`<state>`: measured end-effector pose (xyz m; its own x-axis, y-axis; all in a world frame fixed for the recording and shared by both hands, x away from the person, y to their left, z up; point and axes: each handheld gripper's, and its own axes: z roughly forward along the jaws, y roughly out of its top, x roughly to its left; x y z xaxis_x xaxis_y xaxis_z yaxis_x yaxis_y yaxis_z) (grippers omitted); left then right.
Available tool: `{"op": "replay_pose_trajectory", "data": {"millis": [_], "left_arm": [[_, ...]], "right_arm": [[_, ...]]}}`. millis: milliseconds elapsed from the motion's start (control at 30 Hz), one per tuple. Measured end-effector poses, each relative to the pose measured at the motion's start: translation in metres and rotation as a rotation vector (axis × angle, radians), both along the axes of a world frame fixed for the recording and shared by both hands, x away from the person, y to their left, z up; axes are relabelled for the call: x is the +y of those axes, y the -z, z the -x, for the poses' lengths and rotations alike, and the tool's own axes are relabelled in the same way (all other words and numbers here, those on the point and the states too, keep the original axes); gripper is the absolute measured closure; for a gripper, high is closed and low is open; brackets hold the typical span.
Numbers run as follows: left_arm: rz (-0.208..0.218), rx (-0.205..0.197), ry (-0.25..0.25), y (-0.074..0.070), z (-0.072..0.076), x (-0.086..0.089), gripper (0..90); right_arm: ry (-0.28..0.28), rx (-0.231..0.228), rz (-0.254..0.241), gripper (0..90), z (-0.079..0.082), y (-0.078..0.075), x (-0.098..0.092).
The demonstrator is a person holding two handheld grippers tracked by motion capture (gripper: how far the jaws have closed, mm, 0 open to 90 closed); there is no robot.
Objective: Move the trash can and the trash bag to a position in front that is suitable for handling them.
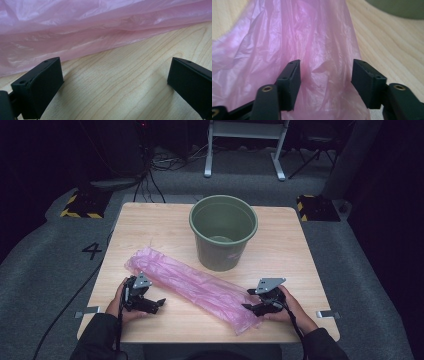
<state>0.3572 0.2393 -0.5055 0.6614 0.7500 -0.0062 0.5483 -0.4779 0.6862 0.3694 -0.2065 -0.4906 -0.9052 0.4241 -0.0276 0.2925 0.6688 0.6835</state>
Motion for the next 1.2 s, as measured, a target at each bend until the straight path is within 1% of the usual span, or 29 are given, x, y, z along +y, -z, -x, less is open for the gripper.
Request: {"op": "replay_pose_trajectory", "data": {"millis": [33,67,167,300,400,500,533,633,700,767,800,867,933,967,1033,1067,1100,1133,1167,1200], "left_arm": [[0.001,0.0,0.0,0.0,0.0,0.0,0.1],[0.0,0.0,0.0,0.0,0.0,0.0,0.1],[0.001,0.0,-0.001,0.0,0.0,0.0,0.2],[0.001,0.006,-0.02,0.0,-0.001,0.0,0.3],[-0.001,0.001,-0.028,0.0,-0.002,-0.001,0.3],[-0.003,-0.003,-0.051,0.0,-0.006,-0.001,0.2],[-0.006,0.002,-0.069,0.0,-0.009,-0.001,0.2],[0.001,-0.002,-0.093,0.0,-0.015,-0.003,0.2],[-0.004,-0.001,-0.101,0.0,-0.019,-0.004,0.2],[0.0,0.004,-0.122,0.0,-0.022,-0.006,0.2],[-0.007,0.003,-0.123,-0.001,-0.023,-0.006,0.2],[-0.013,0.013,-0.127,-0.002,-0.025,-0.007,0.2],[-0.011,0.015,-0.141,-0.002,-0.027,-0.009,0.3],[-0.015,0.013,-0.139,-0.002,-0.029,-0.009,0.5],[-0.01,0.015,-0.138,-0.003,-0.031,-0.011,2.5],[-0.004,0.009,-0.142,-0.004,-0.032,-0.011,4.8],[0.007,0.003,-0.135,-0.004,-0.032,-0.012,9.4],[0.009,-0.006,-0.127,-0.005,-0.032,-0.013,16.3],[0.01,-0.01,-0.124,-0.006,-0.033,-0.014,19.8],[0.016,-0.027,-0.112,-0.007,-0.032,-0.016,17.8]], "right_arm": [[0.002,0.002,-0.002,44.1,0.0,0.002,-0.001],[-0.001,0.012,-0.016,46.7,-0.001,0.003,-0.002],[0.003,-0.005,-0.023,56.2,-0.001,0.003,-0.006],[-0.003,0.0,-0.046,67.6,-0.002,0.004,-0.015],[-0.005,-0.004,-0.051,74.1,-0.002,0.004,-0.023],[0.001,-0.005,-0.056,77.1,-0.001,0.005,-0.035],[0.005,-0.005,-0.057,77.2,-0.001,0.005,-0.038],[0.01,-0.01,-0.061,77.0,0.001,0.005,-0.05],[0.016,-0.011,-0.066,76.8,0.002,0.005,-0.056],[0.025,-0.015,-0.066,76.7,0.004,0.006,-0.063],[0.031,-0.015,-0.064,76.2,0.005,0.006,-0.065],[0.037,-0.02,-0.062,74.2,0.007,0.006,-0.07],[0.032,-0.02,-0.061,69.6,0.008,0.005,-0.072],[0.031,-0.023,-0.058,68.3,0.009,0.005,-0.073],[0.024,-0.025,-0.046,62.6,0.01,0.004,-0.074],[0.023,-0.027,-0.046,58.2,0.011,0.004,-0.075],[0.024,-0.019,-0.049,55.1,0.011,0.004,-0.075],[0.017,-0.011,-0.05,51.1,0.011,0.003,-0.074],[0.017,-0.014,-0.045,46.1,0.012,0.002,-0.074],[0.03,-0.021,-0.04,41.1,0.012,0.001,-0.073]]}}
